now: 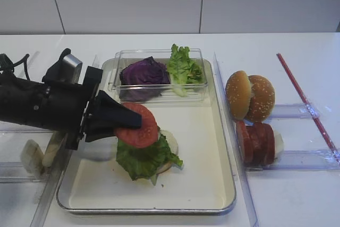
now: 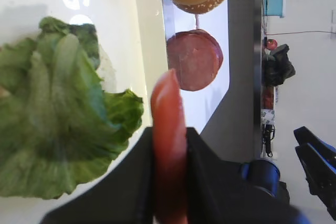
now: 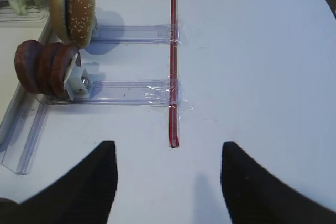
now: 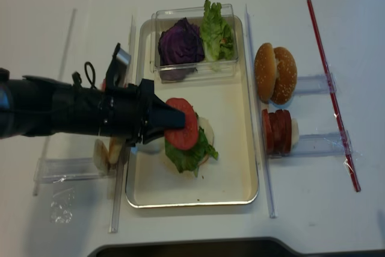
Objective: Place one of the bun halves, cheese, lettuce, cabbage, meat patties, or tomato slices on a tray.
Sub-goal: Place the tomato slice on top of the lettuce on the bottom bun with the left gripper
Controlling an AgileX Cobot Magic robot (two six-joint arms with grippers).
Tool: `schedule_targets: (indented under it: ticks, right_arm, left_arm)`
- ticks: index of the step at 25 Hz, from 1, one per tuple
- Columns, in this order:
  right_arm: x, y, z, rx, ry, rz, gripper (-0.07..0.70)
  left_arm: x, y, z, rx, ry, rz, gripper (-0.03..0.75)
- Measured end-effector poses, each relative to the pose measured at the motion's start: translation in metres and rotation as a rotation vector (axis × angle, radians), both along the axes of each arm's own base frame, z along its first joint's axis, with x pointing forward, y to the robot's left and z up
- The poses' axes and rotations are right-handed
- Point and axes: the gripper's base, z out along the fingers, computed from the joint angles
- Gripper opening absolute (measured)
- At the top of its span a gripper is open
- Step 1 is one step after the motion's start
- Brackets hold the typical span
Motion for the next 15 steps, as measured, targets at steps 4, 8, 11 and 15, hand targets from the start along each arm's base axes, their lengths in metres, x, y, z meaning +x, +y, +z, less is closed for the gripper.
schedule_targets:
  ticks: [4, 8, 11, 15]
  right_arm:
    - [0.0000, 0.0000, 0.0000, 0.000, 0.000, 0.000, 0.470]
    - [0.0000, 0.0000, 0.0000, 0.000, 0.000, 0.000, 0.470]
    - [0.0000, 0.0000, 0.0000, 0.000, 0.000, 0.000, 0.470]
    - [0.0000, 0.0000, 0.0000, 0.000, 0.000, 0.000, 0.467]
  left_arm:
    - [0.0012, 0.0006, -0.0013, 0.016, -0.006, 0.012, 0.115]
    - [0.0018, 0.0009, -0.0019, 0.023, -0.014, 0.016, 0.114]
    - [0.0032, 0.0010, -0.0017, 0.023, -0.023, 0.029, 0.114]
    - [0.0030, -0.0022, -0.0008, 0.013, -0.034, 0.026, 0.114]
